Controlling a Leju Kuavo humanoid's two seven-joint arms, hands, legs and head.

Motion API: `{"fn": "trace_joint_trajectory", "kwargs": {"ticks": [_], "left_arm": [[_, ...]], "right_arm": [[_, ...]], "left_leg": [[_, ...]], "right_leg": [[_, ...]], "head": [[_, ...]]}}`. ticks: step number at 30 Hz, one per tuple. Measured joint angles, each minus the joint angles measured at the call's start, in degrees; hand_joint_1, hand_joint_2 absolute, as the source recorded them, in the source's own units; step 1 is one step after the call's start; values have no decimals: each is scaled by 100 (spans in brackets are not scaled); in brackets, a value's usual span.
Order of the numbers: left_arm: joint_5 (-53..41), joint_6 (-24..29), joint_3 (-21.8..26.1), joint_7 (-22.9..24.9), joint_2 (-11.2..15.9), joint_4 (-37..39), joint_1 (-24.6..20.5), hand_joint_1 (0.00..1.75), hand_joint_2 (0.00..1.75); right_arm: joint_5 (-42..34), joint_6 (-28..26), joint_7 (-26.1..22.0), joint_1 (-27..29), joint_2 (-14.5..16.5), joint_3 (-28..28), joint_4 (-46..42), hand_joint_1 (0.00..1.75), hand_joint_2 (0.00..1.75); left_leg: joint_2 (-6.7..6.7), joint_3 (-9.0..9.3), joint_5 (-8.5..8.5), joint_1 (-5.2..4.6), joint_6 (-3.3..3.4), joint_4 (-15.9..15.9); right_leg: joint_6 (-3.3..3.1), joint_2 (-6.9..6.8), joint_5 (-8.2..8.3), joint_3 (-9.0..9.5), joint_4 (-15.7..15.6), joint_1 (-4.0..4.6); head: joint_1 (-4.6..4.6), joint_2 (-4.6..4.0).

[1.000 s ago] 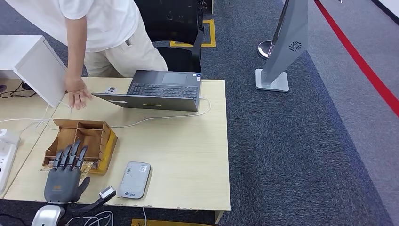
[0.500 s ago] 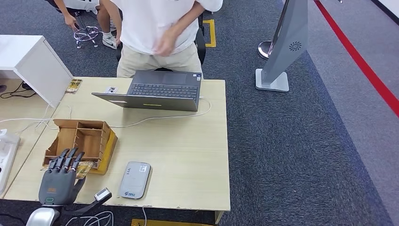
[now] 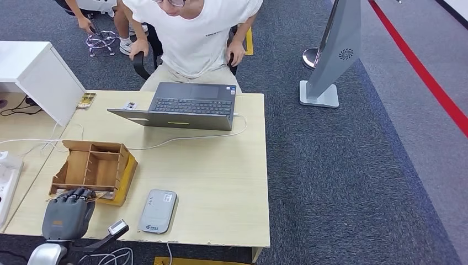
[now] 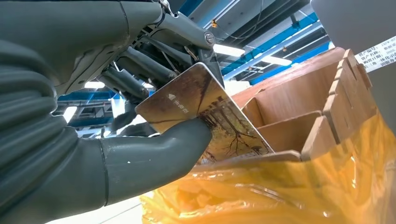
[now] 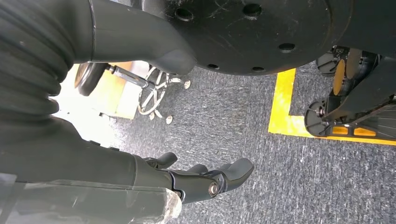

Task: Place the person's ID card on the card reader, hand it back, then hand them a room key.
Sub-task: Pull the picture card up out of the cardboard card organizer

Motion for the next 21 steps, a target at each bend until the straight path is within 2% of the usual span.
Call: {"fn": "trace_joint_trajectory", "kwargs": {"ticks": [9,16,19,21], "left_arm": [[-7,1,367,-341,-199,0,-73,175,175],[52,1,404,-345,-326,-62,-78,175,175],[-107,-14,382,-151,-357,-140,-38,175,175],[-370,-253,233,372,-345,-321,59,175,175]], "right_arm": [[5,1,12,0,0,0,0,0,175],[0,1,31,0,1,0,0,0,175],[-17,1,37,0,1,-1,0,0,175],[-64,-3,52,1,1,-12,1,0,175]], "left_leg": [[0,0,0,0,0,0],[0,0,0,0,0,0],[1,1,0,0,0,0],[1,2,0,0,0,0]], "right_leg": [[0,0,0,0,0,0],[0,-2,0,0,0,0],[0,-1,0,0,0,0],[0,0,0,-2,0,0]], "head": [[2,1],[2,1],[2,1],[1,1]]}}
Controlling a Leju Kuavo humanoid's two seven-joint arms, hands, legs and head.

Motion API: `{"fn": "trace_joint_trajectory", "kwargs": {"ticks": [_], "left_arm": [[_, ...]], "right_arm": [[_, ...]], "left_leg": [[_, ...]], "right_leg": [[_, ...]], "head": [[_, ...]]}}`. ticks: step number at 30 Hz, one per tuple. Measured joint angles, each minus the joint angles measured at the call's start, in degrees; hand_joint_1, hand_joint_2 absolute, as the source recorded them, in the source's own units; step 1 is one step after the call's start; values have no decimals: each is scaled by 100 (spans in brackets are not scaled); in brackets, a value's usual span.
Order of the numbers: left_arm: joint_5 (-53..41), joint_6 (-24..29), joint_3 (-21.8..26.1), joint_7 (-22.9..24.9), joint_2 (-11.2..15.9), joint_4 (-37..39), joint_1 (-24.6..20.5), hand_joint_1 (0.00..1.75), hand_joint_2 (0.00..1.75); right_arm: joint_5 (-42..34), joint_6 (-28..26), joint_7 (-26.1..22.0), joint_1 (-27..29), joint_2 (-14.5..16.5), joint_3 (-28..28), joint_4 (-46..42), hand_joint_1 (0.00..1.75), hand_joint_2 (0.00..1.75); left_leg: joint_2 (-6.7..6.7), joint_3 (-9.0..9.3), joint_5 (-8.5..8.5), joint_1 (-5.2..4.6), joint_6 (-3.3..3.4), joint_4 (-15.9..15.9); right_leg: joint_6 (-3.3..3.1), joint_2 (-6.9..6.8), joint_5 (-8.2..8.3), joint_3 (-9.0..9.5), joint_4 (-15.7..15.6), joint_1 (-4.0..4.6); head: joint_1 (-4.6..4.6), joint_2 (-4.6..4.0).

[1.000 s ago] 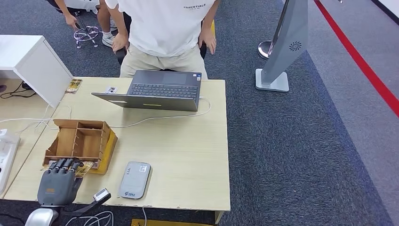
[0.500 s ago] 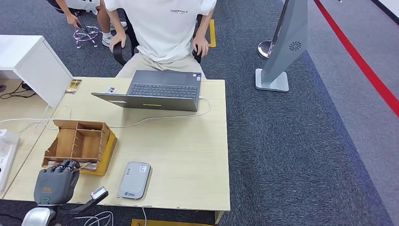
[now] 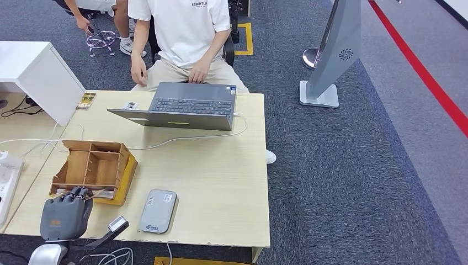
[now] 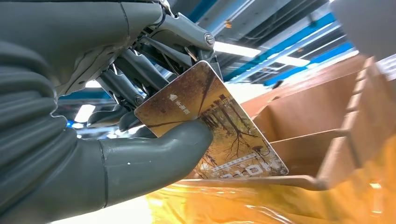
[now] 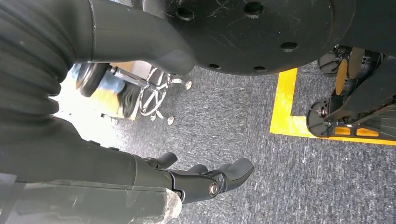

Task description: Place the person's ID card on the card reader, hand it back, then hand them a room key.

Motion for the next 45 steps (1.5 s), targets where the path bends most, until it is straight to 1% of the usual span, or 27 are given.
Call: {"fn": "trace_joint_trajectory", "kwargs": {"ticks": [1,2,3,5,6,7,9,11,15,17,19,21,23,24,25,27,30,32,33,35,37,39,41,43,45], "left_arm": [[-132,-301,-158,371,37,-171,76,175,175],[-232,-758,-385,766,108,-419,159,175,175],[-295,-1334,-658,1151,220,-727,239,175,175],[-314,-2552,-1270,1757,554,-1441,364,175,175],[-291,-3032,-1563,1964,755,-1777,409,175,175],[-261,-3361,-1832,2104,943,-2081,454,175,175],[-191,-3618,-2250,2248,1243,-2538,528,175,175],[-137,-3651,-2516,2303,1457,-2835,581,175,175],[-28,-3680,-2841,2331,1766,-3152,625,175,175],[202,-3921,-2995,2293,2024,-3339,628,175,175],[649,-4401,-3114,2209,2483,-3639,622,175,175],[1234,-4835,-3141,2042,3053,-3980,565,175,175],[1745,-5085,-3101,1852,3521,-4267,351,175,175],[1904,-5162,-3076,1789,3650,-4361,152,175,175],[1993,-5215,-3055,1759,3725,-4418,-93,175,175],[2020,-5258,-3050,1794,3698,-4418,-651,175,175],[1947,-5207,-3076,1956,3503,-4281,-1366,175,175],[1857,-5043,-3094,2141,3340,-4124,-1704,175,175],[1773,-4866,-3100,2277,3222,-3992,-1871,175,175],[1496,-4309,-3096,2543,2936,-3607,-2223,175,175],[1100,-3557,-3031,2683,2676,-3061,-2570,175,175],[712,-2767,-2862,2642,2490,-2349,-2892,175,175],[442,-2086,-2626,2499,2370,-1559,-3178,175,175],[272,-1593,-2392,2381,2271,-836,-3399,175,175],[175,-1302,-2189,2329,2165,-254,-3543,175,175]], "right_arm": [[-36,-2,12,1,0,-13,0,0,175],[-77,-4,24,2,1,-31,0,0,175],[-121,-7,37,3,1,-53,-1,0,175],[-197,-16,54,4,1,-111,1,0,175],[-225,-20,58,5,1,-140,1,0,175],[-242,-24,60,6,1,-165,1,0,175],[-257,-27,62,9,1,-198,0,0,175],[-259,-28,63,10,1,-223,1,0,175],[-274,-26,65,9,1,-263,2,0,175],[-305,-27,71,9,1,-295,2,0,175],[-339,-29,74,10,1,-326,2,0,175],[-369,-30,71,11,1,-356,2,0,175],[-388,-30,62,10,2,-396,2,0,175],[-397,-29,56,9,4,-415,2,0,175],[-403,-28,49,7,7,-431,2,0,175],[-398,-25,34,2,15,-446,3,0,175],[-373,-16,-2,-1,26,-449,8,0,175],[-345,-3,-16,3,29,-449,10,0,175],[-312,7,-21,4,29,-449,11,0,175],[-212,34,-33,0,29,-436,13,0,175],[-96,68,-43,-8,29,-397,13,0,175],[1,87,-49,-13,29,-335,13,0,175],[60,92,-55,-14,28,-281,13,0,175],[97,92,-57,-15,27,-242,13,0,175],[124,92,-52,-16,27,-204,13,0,175]], "left_leg": [[0,0,0,0,0,0],[0,0,0,0,0,0],[-1,-1,0,0,0,0],[-2,-2,0,1,0,0],[-2,-2,0,1,0,0],[-2,-2,0,2,0,0],[-1,-2,0,2,0,0],[-1,-2,0,2,0,0],[-1,-2,0,2,0,0],[-1,-2,0,4,0,0],[-1,-2,1,6,-2,0],[-3,-2,4,9,-7,0],[-13,-3,9,9,-12,0],[-21,-4,12,9,-13,-1],[-29,-5,14,9,-13,-1],[-39,-6,18,8,-10,-1],[-35,-5,23,5,-7,-1],[-29,-4,25,2,-5,1],[-28,-5,26,0,-4,2],[-30,-7,28,0,-3,3],[-30,-6,29,0,-3,4],[-23,-4,30,0,-5,4],[-14,-1,32,1,-9,3],[-9,0,33,3,-11,3],[-8,-1,34,5,-12,2]], "right_leg": [[0,0,0,-1,0,0],[0,-1,0,-1,0,0],[0,-2,0,-1,0,0],[0,-3,0,0,0,1],[0,-2,0,1,0,2],[0,-1,0,1,0,2],[0,1,0,0,0,2],[0,0,0,0,0,3],[0,-1,0,0,0,2],[0,0,0,0,0,4],[-1,0,0,-2,1,6],[-1,-1,0,-3,2,8],[-2,-10,0,-5,2,9],[-2,-18,0,-3,3,9],[-2,-27,0,-2,3,9],[-3,-38,2,4,3,8],[-6,-33,11,6,2,6],[-8,-26,16,2,2,3],[-9,-26,18,0,1,1],[-8,-29,18,2,1,1],[-7,-27,20,4,1,0],[-8,-17,22,2,1,1],[-11,-4,25,-1,2,2],[-13,1,26,-4,4,3],[-13,2,25,-6,5,5]], "head": [[0,0],[-1,0],[0,0],[3,0],[2,0],[0,0],[-4,0],[-2,0],[-1,0],[0,0],[-1,0],[-2,0],[-4,0],[-4,-1],[-4,-1],[-4,-1],[-3,-1],[-3,-1],[-3,0],[-1,0],[1,0],[0,0],[-1,0],[-2,-1],[-3,-1]]}}
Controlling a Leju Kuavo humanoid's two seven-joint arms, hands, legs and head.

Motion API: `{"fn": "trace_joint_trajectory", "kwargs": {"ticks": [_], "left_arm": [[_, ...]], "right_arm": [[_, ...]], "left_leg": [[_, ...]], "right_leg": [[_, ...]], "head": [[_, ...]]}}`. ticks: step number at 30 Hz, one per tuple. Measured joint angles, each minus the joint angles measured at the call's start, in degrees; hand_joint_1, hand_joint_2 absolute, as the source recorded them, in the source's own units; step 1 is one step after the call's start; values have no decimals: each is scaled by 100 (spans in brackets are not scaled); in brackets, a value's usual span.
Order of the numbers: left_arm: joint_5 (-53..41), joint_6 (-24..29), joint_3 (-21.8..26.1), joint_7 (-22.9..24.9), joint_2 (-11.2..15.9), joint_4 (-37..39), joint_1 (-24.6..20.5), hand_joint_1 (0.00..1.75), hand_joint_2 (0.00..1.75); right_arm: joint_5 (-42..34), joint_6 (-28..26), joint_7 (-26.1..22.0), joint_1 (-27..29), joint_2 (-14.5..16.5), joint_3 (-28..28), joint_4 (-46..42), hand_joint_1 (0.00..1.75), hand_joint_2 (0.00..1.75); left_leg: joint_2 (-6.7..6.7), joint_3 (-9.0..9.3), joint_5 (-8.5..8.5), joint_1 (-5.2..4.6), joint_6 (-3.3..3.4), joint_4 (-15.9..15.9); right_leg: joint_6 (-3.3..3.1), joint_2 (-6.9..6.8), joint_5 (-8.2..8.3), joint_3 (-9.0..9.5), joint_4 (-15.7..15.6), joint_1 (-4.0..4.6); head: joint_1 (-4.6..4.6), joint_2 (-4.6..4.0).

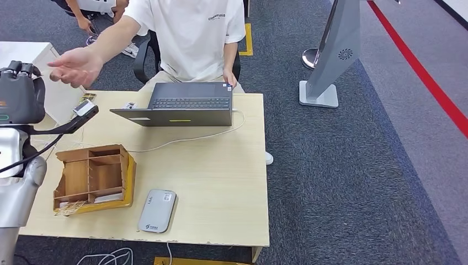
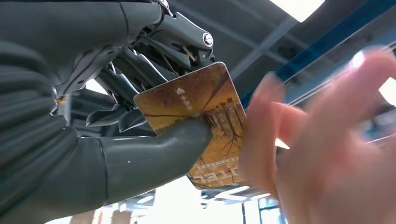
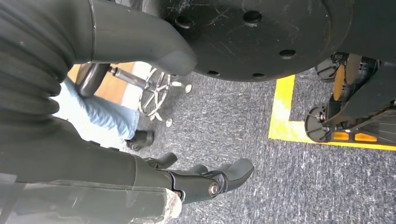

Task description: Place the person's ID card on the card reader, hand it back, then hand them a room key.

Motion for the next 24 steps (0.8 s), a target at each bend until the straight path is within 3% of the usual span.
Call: {"fn": "trace_joint_trajectory", "kwargs": {"ticks": [4,10,14,24], "left_arm": [[-56,194,281,-59,-209,768,-164,175,175],[-88,188,396,-66,-405,1271,-253,175,175],[7,211,417,-104,-538,1407,-213,0,175],[433,269,730,-352,-713,1359,151,0,175]], "right_arm": [[17,0,7,-3,-1,53,0,0,175],[16,0,19,-8,-7,70,0,0,175],[13,0,33,-4,-9,70,0,0,175],[-1,5,33,6,-9,70,0,0,175]], "left_leg": [[1,-4,0,1,0,-1],[6,-11,0,0,0,0],[36,-15,-6,-2,0,0],[37,-15,-16,-1,10,-1]], "right_leg": [[-1,-2,-1,-1,0,1],[1,5,0,-3,-1,0],[6,38,5,-10,-4,-1],[8,31,-4,-10,-7,0]], "head": [[0,1],[3,0],[3,-1],[2,0]]}}
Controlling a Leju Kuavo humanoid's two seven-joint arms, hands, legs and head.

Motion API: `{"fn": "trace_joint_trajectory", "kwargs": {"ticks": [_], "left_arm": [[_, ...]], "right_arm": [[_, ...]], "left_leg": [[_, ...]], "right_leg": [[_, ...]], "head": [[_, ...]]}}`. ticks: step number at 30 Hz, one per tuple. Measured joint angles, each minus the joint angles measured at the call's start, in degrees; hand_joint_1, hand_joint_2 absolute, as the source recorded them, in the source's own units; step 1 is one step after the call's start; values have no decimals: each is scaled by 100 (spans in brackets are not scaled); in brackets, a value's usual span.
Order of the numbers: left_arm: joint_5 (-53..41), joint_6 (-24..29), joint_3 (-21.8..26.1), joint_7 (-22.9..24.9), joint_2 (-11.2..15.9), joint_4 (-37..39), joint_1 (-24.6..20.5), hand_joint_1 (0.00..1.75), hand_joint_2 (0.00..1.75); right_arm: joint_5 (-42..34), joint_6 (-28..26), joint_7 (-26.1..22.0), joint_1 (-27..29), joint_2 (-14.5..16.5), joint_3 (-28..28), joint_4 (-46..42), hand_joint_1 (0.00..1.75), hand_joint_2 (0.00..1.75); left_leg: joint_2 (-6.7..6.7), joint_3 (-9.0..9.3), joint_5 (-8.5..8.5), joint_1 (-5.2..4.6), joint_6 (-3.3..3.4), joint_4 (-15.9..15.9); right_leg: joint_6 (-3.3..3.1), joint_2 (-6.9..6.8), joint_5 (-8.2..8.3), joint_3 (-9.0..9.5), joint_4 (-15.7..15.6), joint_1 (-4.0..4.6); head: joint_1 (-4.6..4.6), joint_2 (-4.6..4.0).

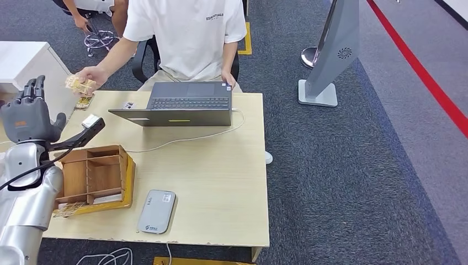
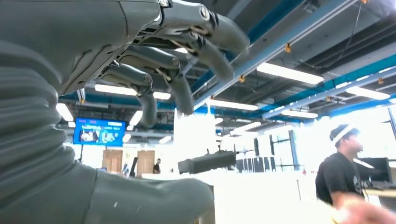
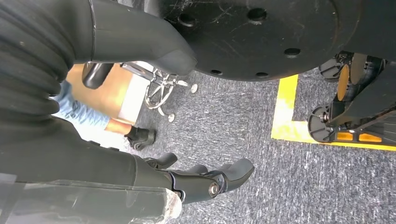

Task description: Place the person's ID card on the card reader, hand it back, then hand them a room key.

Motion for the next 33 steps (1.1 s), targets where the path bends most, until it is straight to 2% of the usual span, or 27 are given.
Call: {"fn": "trace_joint_trajectory", "kwargs": {"ticks": [9,14,18,22,25,29,31,33], "left_arm": [[748,-196,416,-439,-46,-853,997,0,175],[1683,-593,1020,-726,133,-1937,2092,0,175],[2725,-1191,2206,-1291,363,-2679,2984,0,175],[3159,-1842,3752,-2024,361,-2980,3363,0,175],[3473,-2348,4574,-2162,310,-3030,3429,0,175],[3920,-3601,6103,-2693,225,-2771,3310,0,175],[4201,-4127,6831,-2665,139,-2526,3154,0,175],[4548,-4322,7332,-2528,26,-2293,3054,0,175]], "right_arm": [[-143,3,4,27,0,-17,0,0,175],[-277,3,24,65,0,-95,0,0,175],[-329,5,5,115,0,-183,0,0,175],[-324,10,-8,126,0,-215,2,0,175],[-331,12,-20,120,0,-245,5,0,175],[-372,12,-53,132,0,-299,10,0,175],[-397,12,-75,136,1,-326,16,0,175],[-420,12,-98,133,2,-345,21,0,175]], "left_leg": [[1,1,1,0,-1,-2],[19,3,-12,2,-13,-4],[22,2,-17,6,-16,-7],[8,1,-18,8,-17,-8],[-13,-1,-18,9,-18,-11],[-12,5,-21,10,-22,-12],[-20,5,-21,9,-22,-12],[-24,8,-21,5,-21,-12]], "right_leg": [[-1,2,0,3,2,0],[-6,27,-5,0,2,1],[-13,25,-19,-5,2,5],[-14,9,-30,-2,3,7],[-14,-10,-32,10,4,10],[-15,-9,-33,10,4,12],[-14,-16,-34,12,3,10],[-14,-19,-34,14,3,6]], "head": [[2,0],[1,-1],[-1,0],[0,1],[2,1],[0,1],[1,1],[1,0]]}}
